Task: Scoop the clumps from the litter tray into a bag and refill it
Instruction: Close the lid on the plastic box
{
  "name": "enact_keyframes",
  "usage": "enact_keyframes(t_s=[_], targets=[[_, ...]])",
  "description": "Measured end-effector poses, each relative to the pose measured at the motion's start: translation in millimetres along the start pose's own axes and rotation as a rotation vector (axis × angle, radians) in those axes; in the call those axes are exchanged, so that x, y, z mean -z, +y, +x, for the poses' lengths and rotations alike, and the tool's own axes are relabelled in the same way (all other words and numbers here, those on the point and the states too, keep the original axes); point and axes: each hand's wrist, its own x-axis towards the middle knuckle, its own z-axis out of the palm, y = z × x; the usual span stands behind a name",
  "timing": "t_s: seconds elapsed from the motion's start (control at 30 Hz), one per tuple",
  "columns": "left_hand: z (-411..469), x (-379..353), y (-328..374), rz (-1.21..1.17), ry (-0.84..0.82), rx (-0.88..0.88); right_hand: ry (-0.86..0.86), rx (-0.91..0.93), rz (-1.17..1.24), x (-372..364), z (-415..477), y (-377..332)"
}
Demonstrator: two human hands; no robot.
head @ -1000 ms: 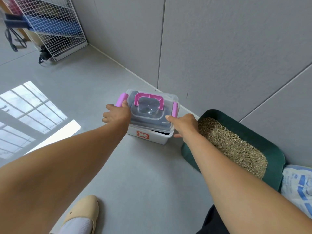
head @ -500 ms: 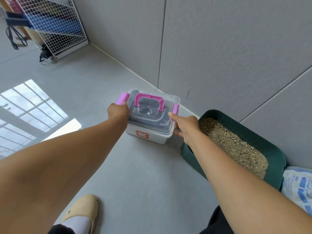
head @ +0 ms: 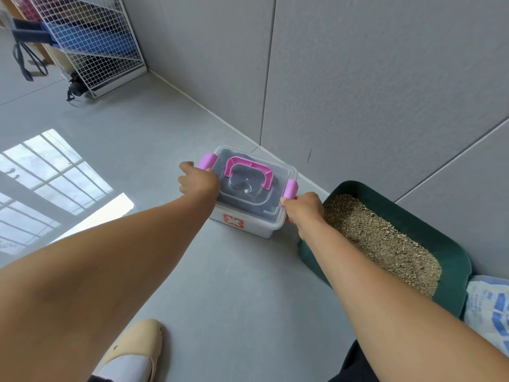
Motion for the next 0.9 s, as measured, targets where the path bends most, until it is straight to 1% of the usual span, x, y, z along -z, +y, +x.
enact_keyframes(t_s=[0.07, 0.17, 0.23, 0.3, 0.4, 0.5, 0.7, 0.9], targets=[[-1, 0, 0, 0.015, 0.0, -0.023, 0.004, 0.002, -0.03, 0, -3, -2], [-1, -1, -1, 0.085, -0.003, -0.037, -0.025, -0.028, 0.063, 2, -6, -3], [-1, 0, 0, 0.217, 0.023, -0.04, -0.045, -0.022, 0.074, 4, -7, -2], [0, 2, 2, 0.381, 0.04, -0.075, -0.046, 0.007, 0.027, 2, -6, -1], [1, 2, 7, 0.475, 0.004, -0.089, 0.006, 0.045, -0.022, -2, -6, 2], [3, 0, 8, 0.461, -0.024, -0.081, 0.015, 0.037, 0.016, -3, -6, 3], [6, 3, 10, 0.383, -0.09, -0.058, -0.058, -0.014, 0.149, 9, -12, -1], [2, 5, 6, 0.257, -0.136, -0.049, -0.056, 0.019, 0.089, 10, -13, 1]])
